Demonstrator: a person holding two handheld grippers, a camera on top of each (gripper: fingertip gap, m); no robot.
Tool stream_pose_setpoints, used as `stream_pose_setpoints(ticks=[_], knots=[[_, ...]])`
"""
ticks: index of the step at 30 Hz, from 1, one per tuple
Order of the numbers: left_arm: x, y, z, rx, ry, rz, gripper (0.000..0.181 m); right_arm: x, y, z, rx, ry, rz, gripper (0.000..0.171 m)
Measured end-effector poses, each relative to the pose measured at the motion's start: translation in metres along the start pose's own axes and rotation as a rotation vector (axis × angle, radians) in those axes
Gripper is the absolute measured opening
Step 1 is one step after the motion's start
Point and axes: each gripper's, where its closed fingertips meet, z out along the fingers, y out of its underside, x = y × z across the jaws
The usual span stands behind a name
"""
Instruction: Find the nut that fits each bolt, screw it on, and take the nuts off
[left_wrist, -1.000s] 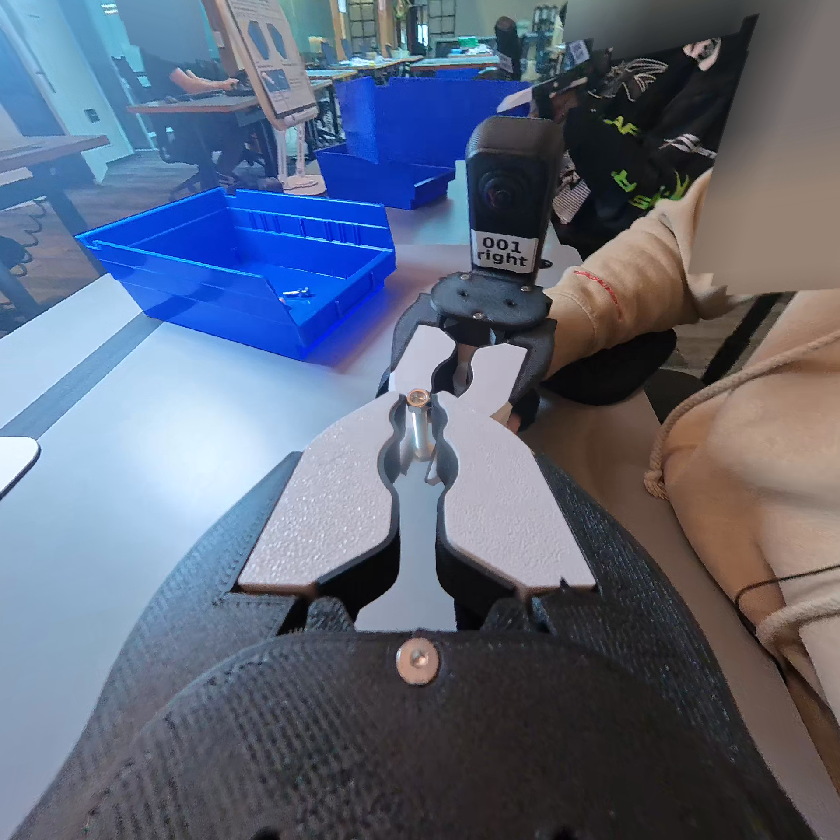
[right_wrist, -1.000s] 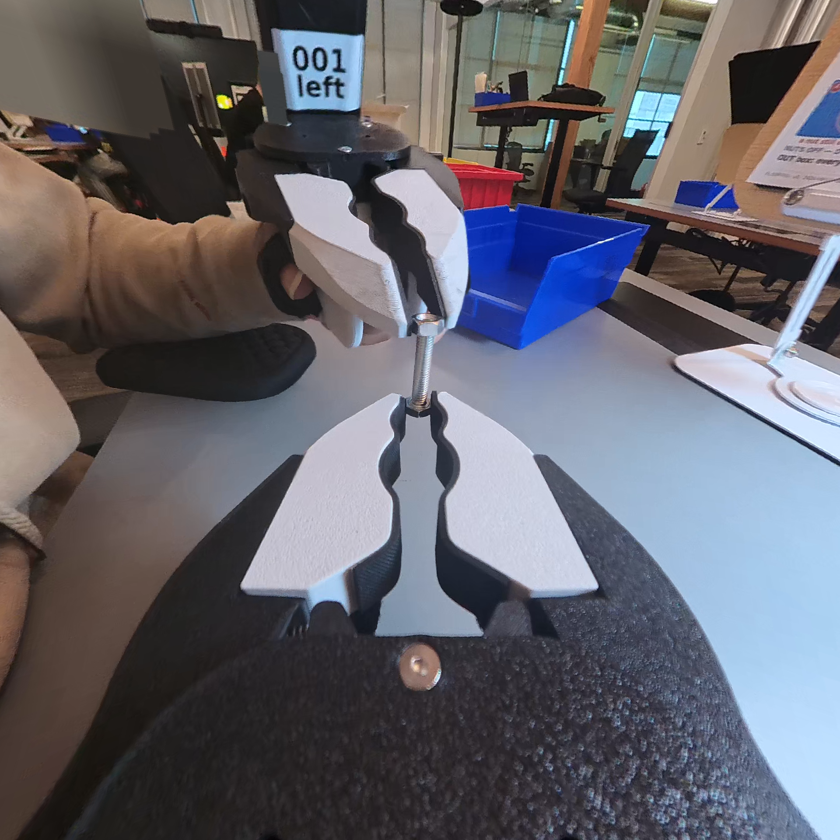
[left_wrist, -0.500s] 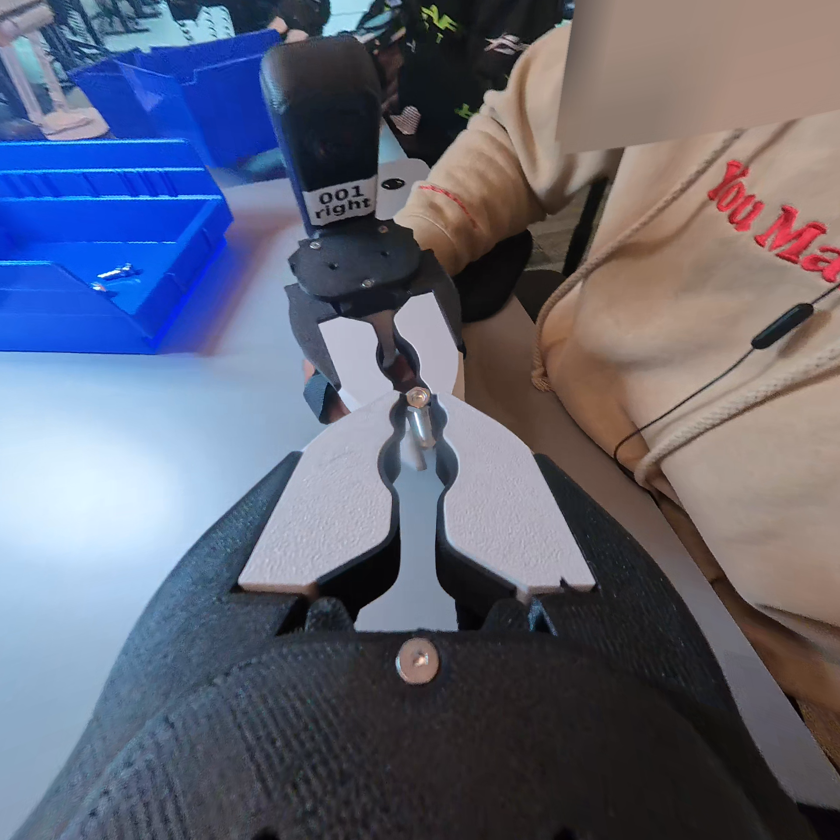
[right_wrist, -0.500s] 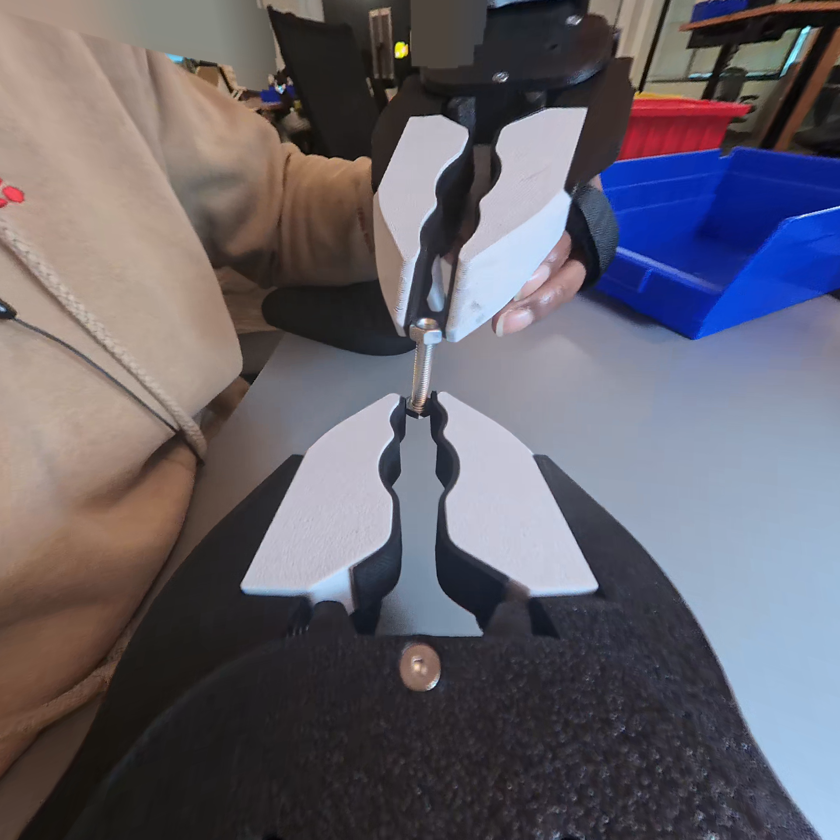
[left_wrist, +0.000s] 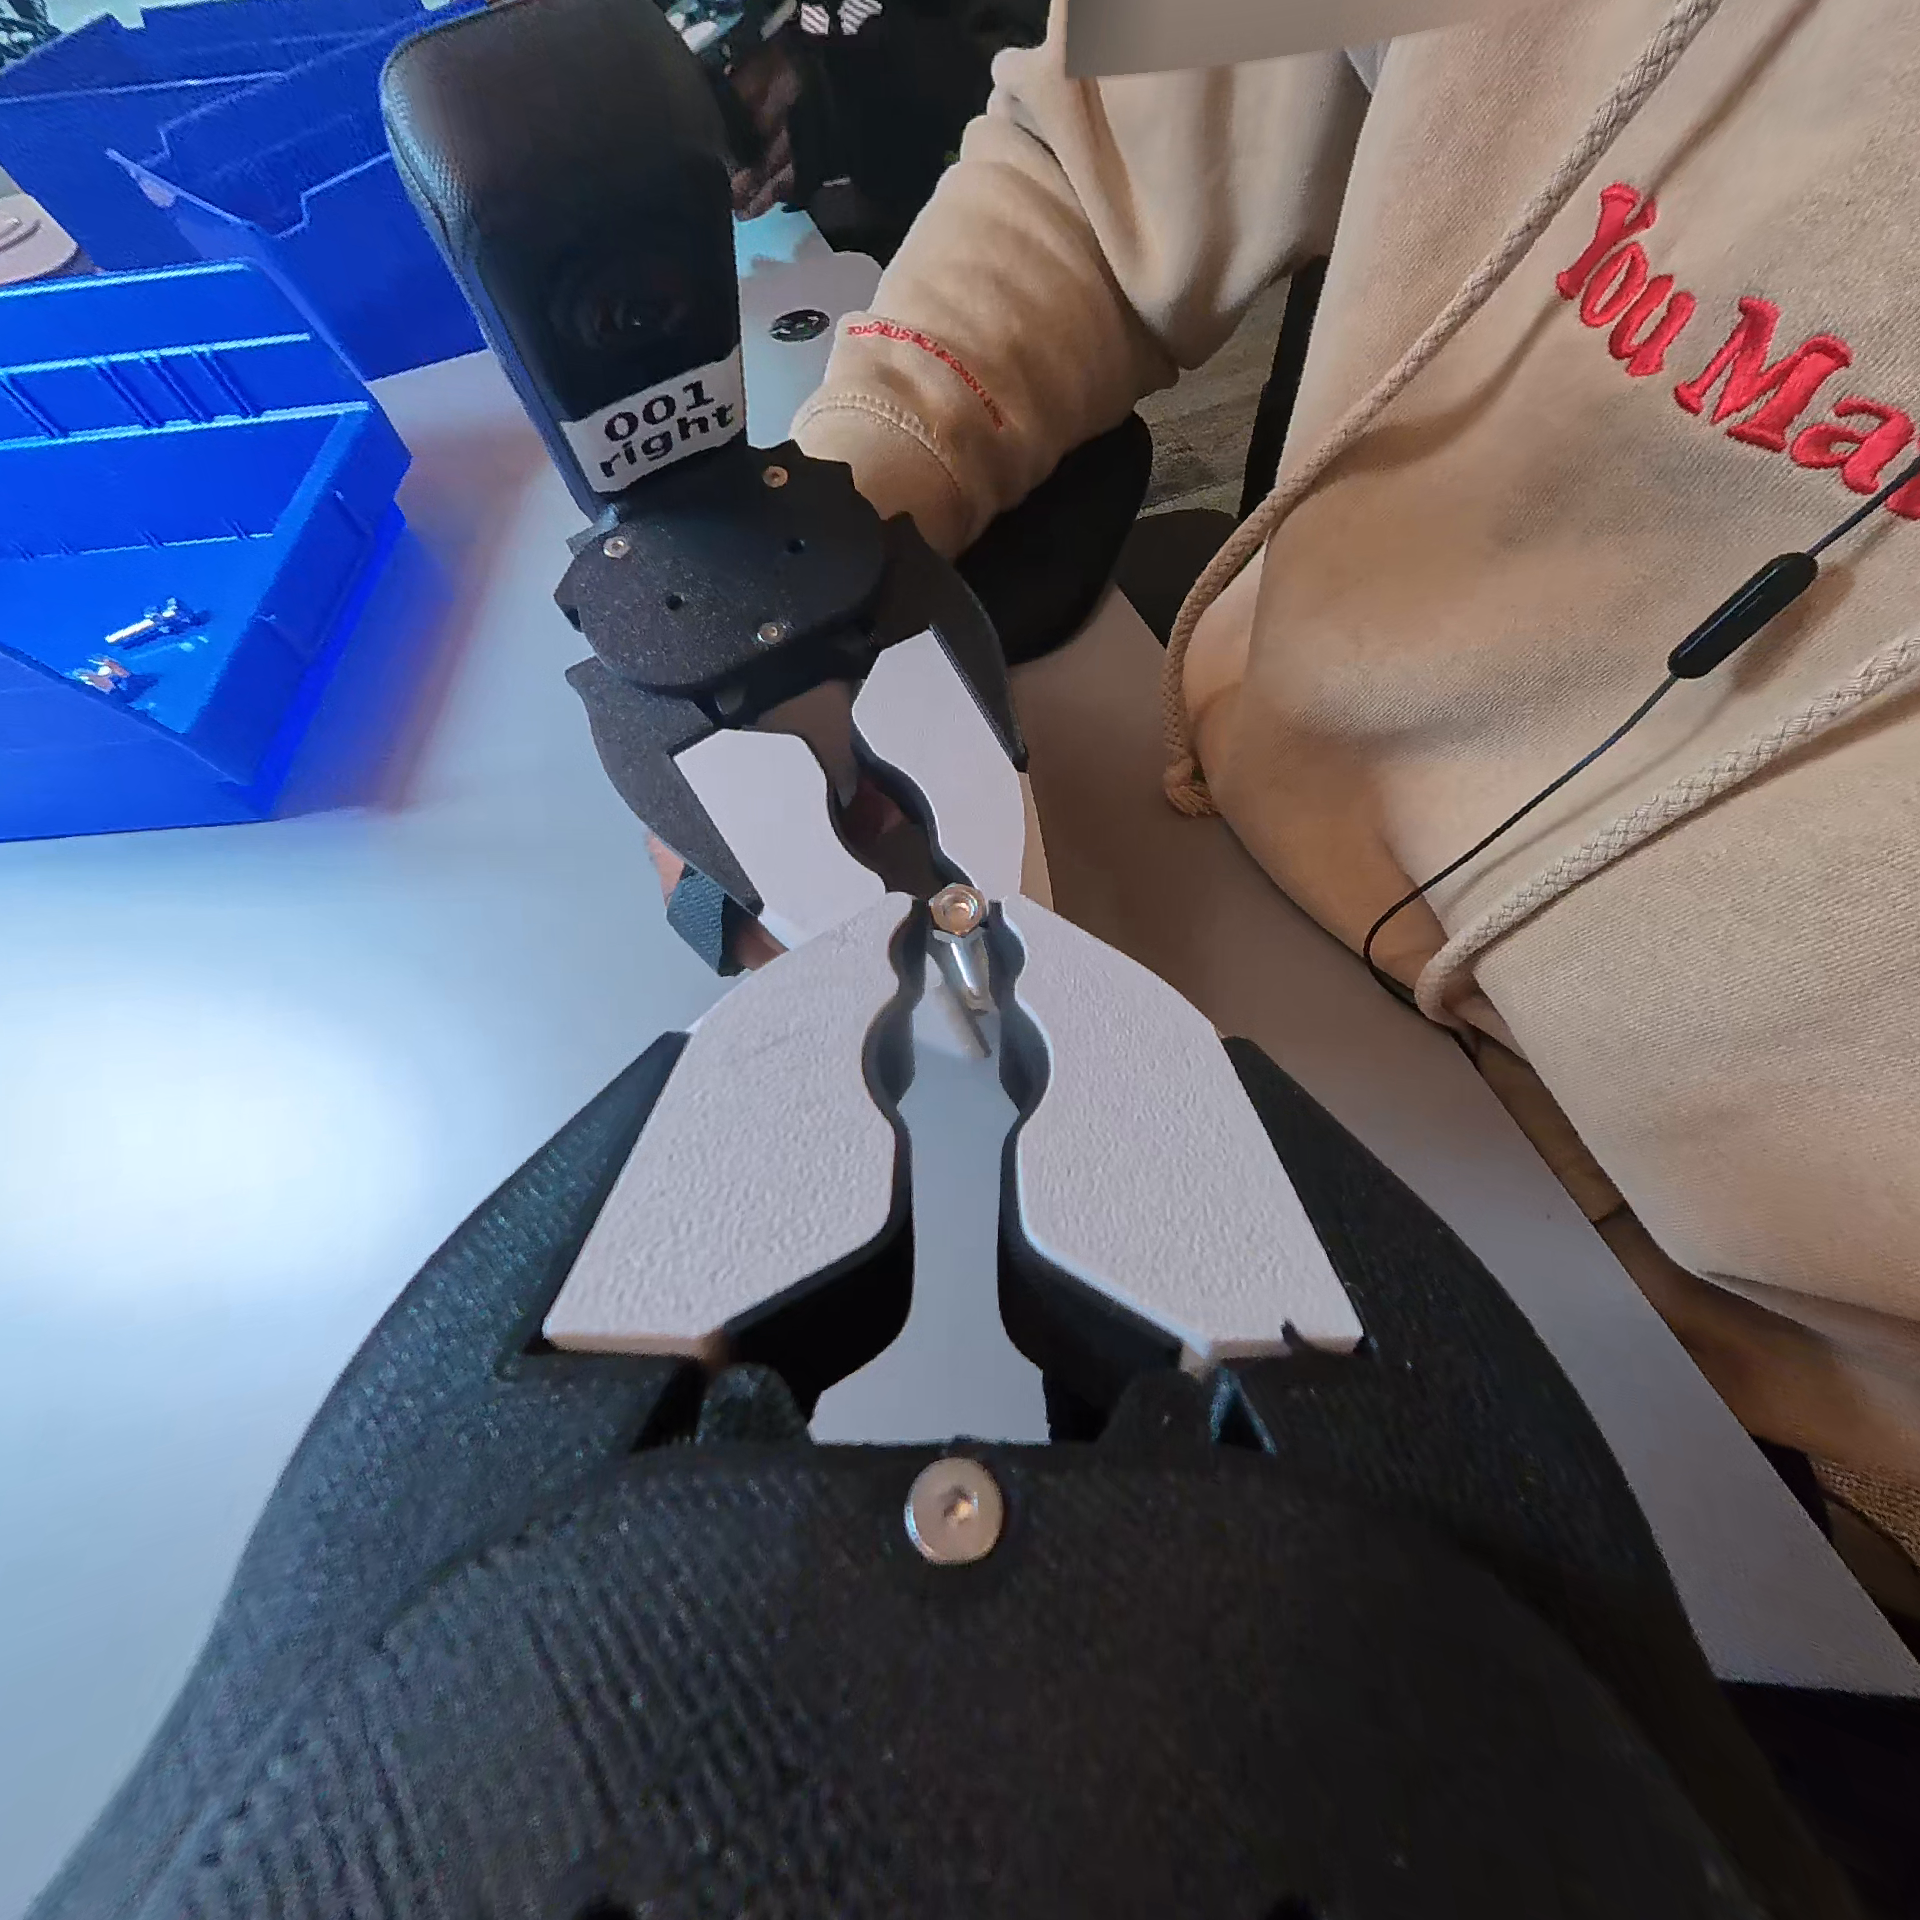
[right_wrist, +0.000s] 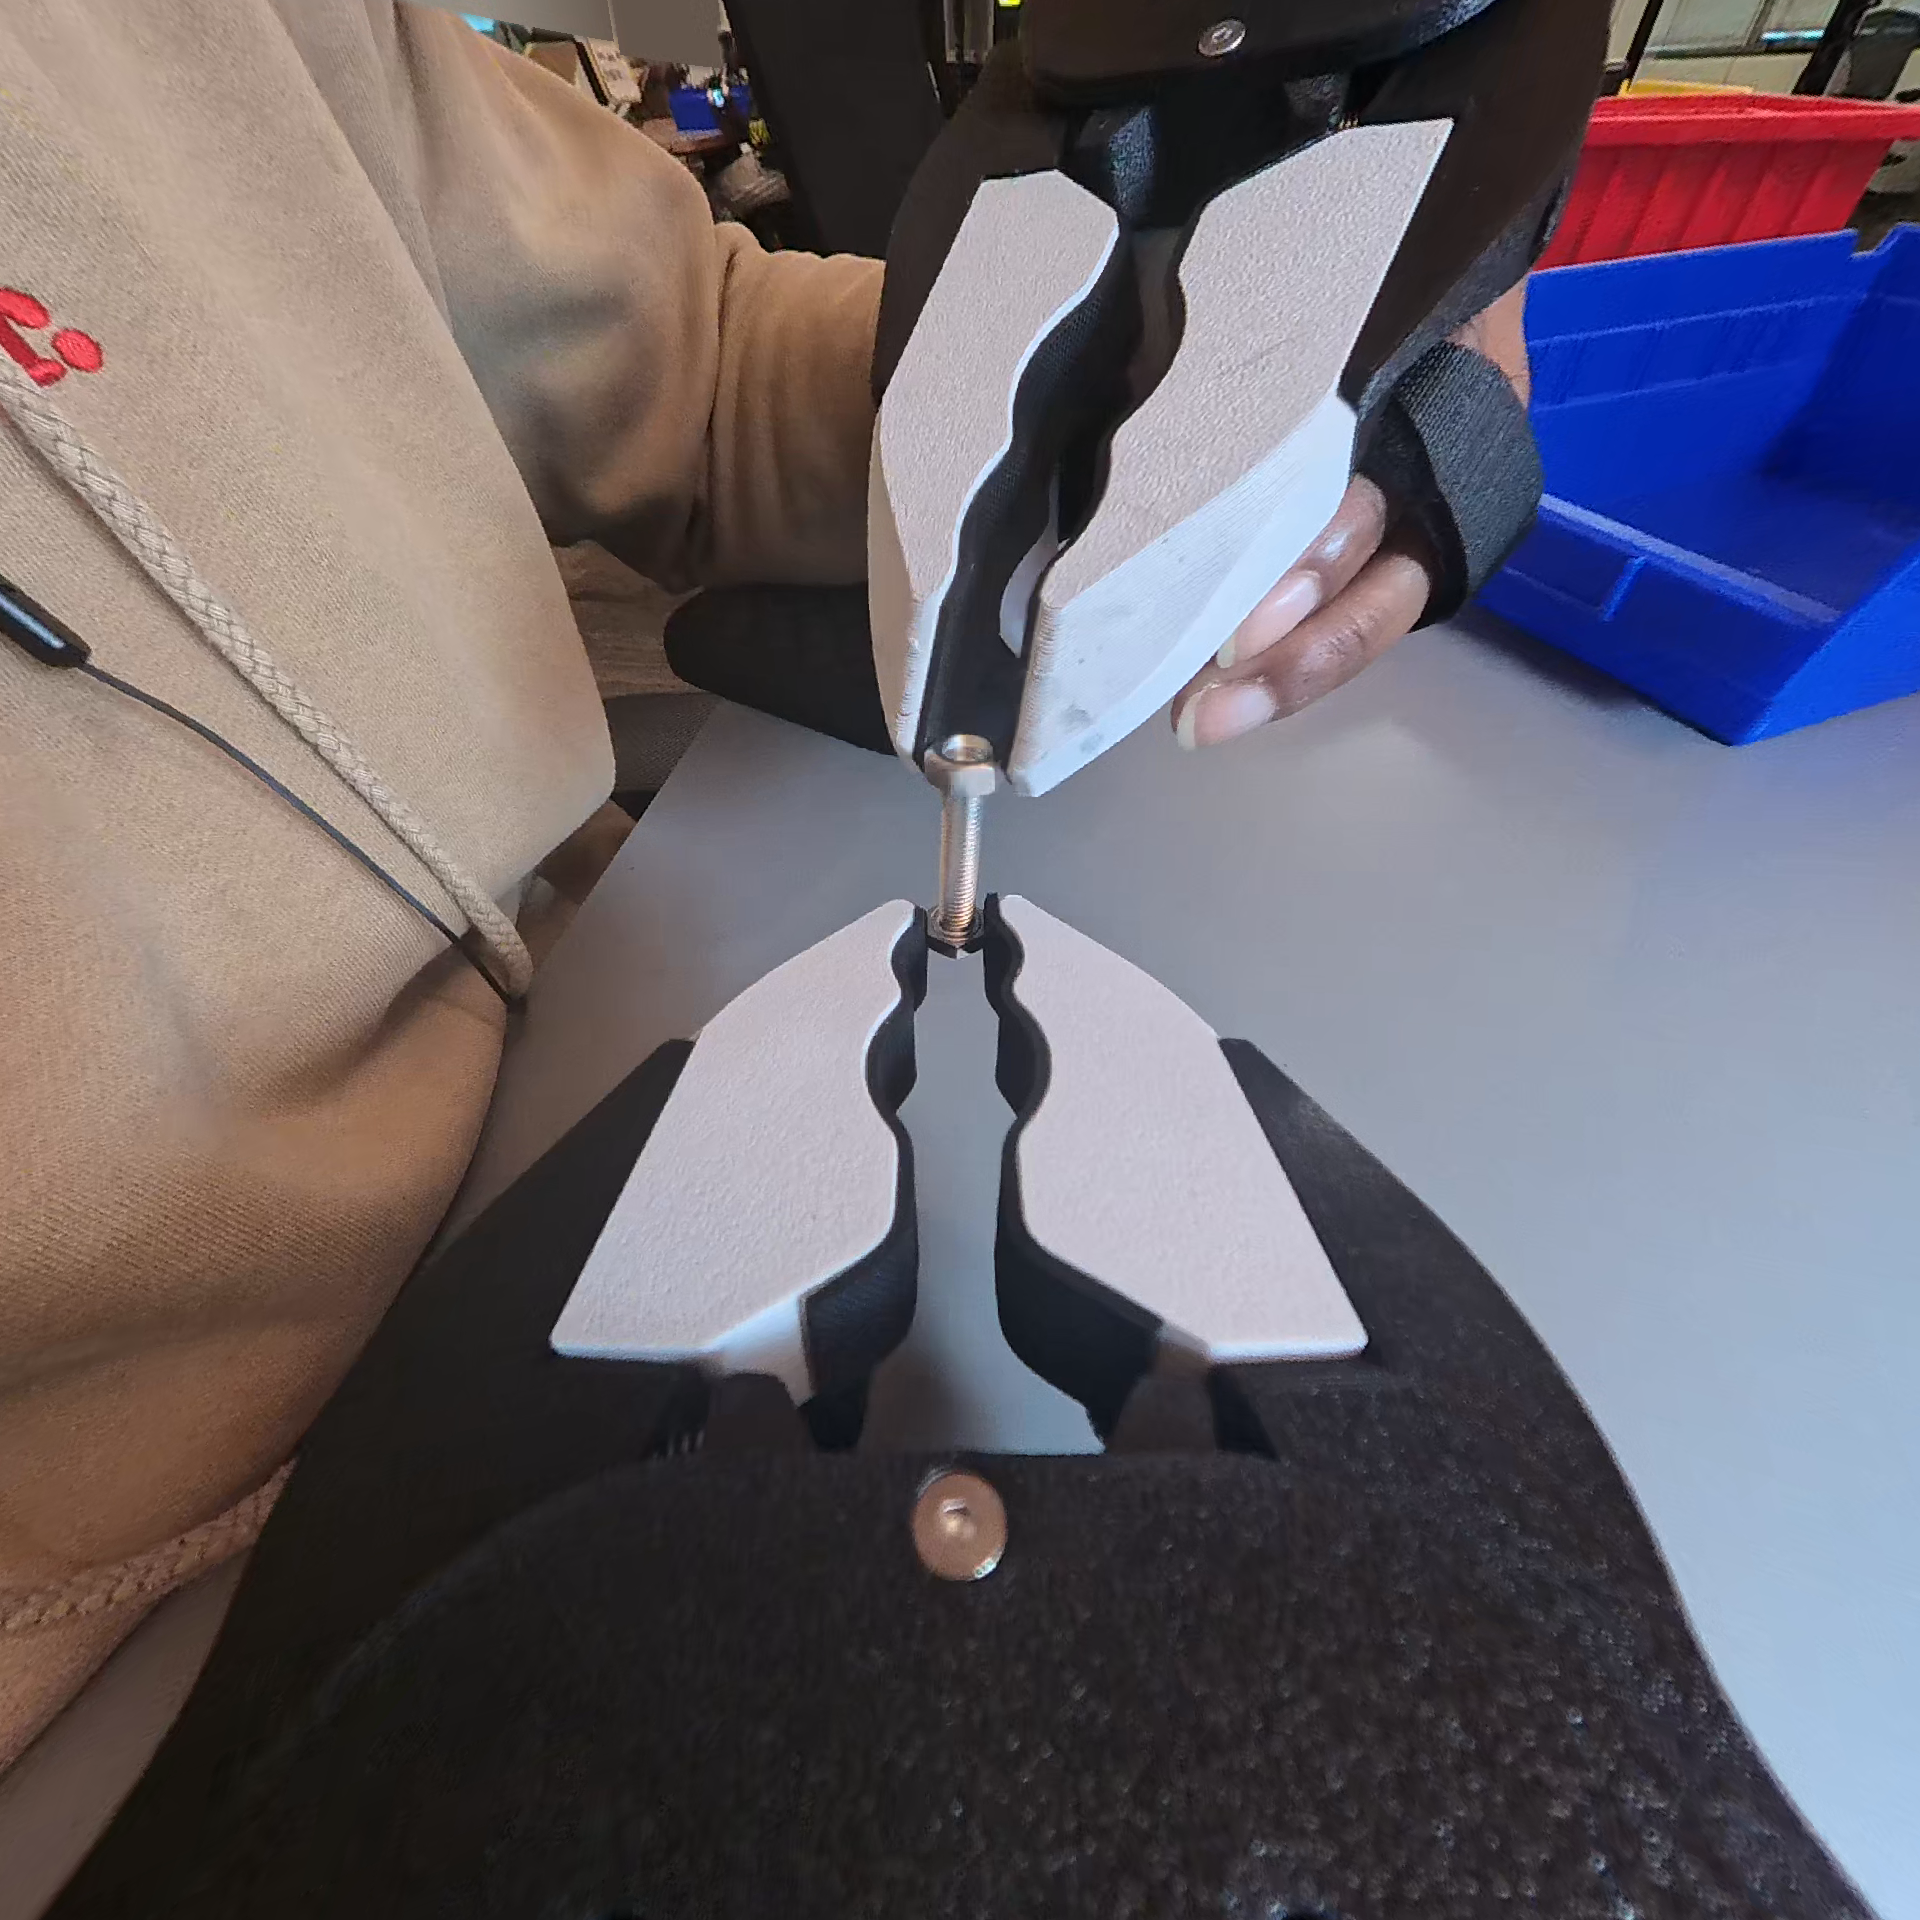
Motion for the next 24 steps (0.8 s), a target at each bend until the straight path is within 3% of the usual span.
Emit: stream_pose_setpoints(ticks=[8,13,24], knots=[[-0.017,-0.011,-0.01,0.145,-0.103,-0.062,0.022,0.016,-0.009,-0.007,0.055,0.1,-0.002,0.01],[-0.048,-0.02,-0.021,0.282,-0.309,-0.143,0.023,0.045,-0.022,-0.023,0.136,0.274,0.021,0.01],[-0.071,-0.022,-0.017,0.31,-0.479,-0.209,0.015,0.068,-0.024,-0.037,0.15,0.429,0.036,0.01]])
